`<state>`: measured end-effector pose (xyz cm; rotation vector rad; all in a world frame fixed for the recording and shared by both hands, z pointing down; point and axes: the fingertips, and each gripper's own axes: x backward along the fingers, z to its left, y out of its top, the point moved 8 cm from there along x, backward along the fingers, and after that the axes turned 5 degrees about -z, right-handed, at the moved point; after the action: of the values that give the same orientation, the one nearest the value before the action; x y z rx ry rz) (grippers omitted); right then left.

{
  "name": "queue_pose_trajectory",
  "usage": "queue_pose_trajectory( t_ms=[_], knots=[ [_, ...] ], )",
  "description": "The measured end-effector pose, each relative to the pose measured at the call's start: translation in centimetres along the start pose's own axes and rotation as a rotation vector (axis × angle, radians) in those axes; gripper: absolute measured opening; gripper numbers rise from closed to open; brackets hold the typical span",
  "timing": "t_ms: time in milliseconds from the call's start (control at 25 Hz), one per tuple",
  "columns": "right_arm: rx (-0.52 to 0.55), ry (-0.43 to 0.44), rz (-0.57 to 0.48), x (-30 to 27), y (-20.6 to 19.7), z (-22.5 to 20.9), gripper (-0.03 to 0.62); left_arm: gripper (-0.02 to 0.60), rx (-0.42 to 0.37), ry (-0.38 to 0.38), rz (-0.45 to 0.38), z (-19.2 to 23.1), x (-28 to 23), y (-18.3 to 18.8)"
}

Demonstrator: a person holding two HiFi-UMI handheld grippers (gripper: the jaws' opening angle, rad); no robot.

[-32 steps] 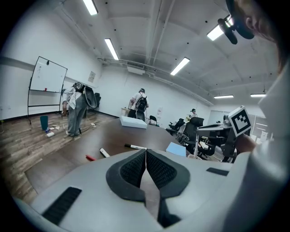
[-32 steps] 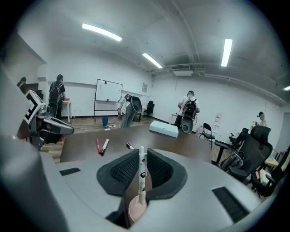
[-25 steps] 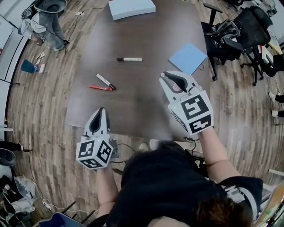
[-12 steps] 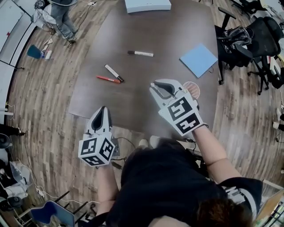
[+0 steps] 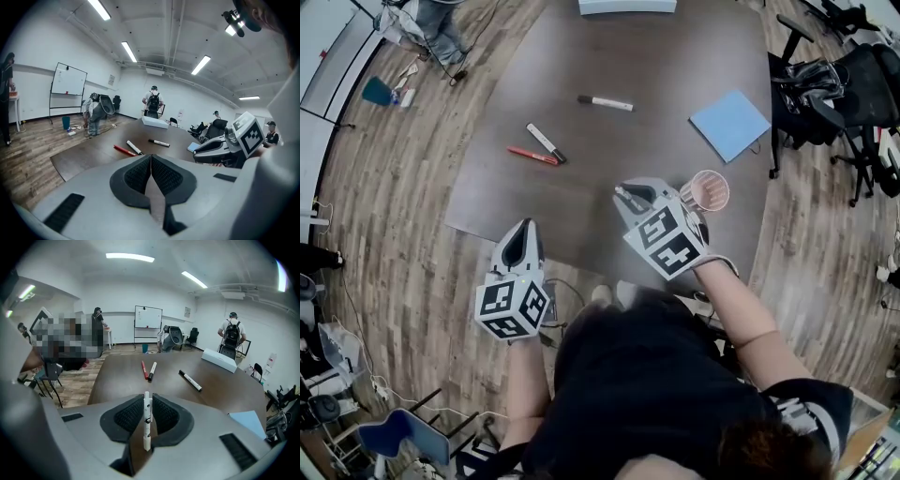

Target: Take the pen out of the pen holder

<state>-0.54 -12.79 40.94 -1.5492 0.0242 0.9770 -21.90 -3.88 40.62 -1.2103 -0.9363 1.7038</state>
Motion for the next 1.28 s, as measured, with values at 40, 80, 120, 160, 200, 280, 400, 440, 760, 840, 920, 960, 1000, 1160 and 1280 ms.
queue_pose_trajectory(
  t_ms=[40,80,120,160,200,280,400,440,760,840,920,960,1000,1160,1280],
  knots=[
    [0.002,0.004,0.004,-0.2,-0.3,0.1,0.075,0.028,0.001,0.001,0.004,-0.1,-0.2,-0.3],
    [0.007,0.008,0.007,-0.4,-0.6,0.2,0.075,0.028,0.001,0.002,0.007,-0.1,-0.3,-0.6],
    [0.013,0.013,0.010,-0.7,-0.9,0.3,0.075,0.028,0.002,0.003,0.007,-0.2,-0.5,-0.8],
    [0.021,0.019,0.017,-1.0,-1.2,0.5,0.075,0.029,0.002,0.004,0.008,-0.2,-0.8,-1.0],
    [0.031,0.024,0.025,-1.4,-1.5,0.6,0.075,0.029,0.002,0.004,0.008,-0.2,-1.0,-1.3],
    [0.054,0.033,0.048,-2.3,-2.2,0.9,0.075,0.028,-0.002,0.001,0.014,-0.2,-1.5,-1.9],
    [0.083,0.044,0.086,-3.7,-3.5,1.3,0.075,0.029,-0.013,-0.002,0.031,-0.4,-2.0,-2.9],
    [0.088,0.049,0.098,-4.0,-4.0,1.4,0.075,0.029,-0.015,-0.002,0.038,-0.4,-2.0,-3.2],
    [0.092,0.060,0.141,-6.3,-6.2,2.6,0.075,0.028,-0.013,0.010,0.091,0.6,-2.3,-5.0],
    [0.077,0.055,0.139,-6.4,-6.4,2.6,0.075,0.029,-0.012,0.011,0.098,0.7,-2.4,-5.1],
    [0.061,0.047,0.136,-6.5,-6.5,2.5,0.074,0.028,-0.011,0.007,0.105,0.7,-2.5,-5.2],
    [0.054,0.041,0.137,-6.5,-6.6,2.5,0.074,0.029,-0.011,0.005,0.109,0.8,-2.5,-5.2],
    [0.049,0.037,0.138,-6.6,-6.7,2.4,0.074,0.029,-0.010,0.004,0.113,0.9,-2.5,-5.3],
    [-0.007,0.048,0.126,-6.6,-6.8,2.3,0.084,0.028,-0.004,0.001,0.129,1.3,-2.7,-5.6],
    [-0.048,0.052,0.110,-6.2,-6.5,2.1,0.092,0.029,0.008,-0.003,0.133,1.4,-2.7,-5.5]
  ],
)
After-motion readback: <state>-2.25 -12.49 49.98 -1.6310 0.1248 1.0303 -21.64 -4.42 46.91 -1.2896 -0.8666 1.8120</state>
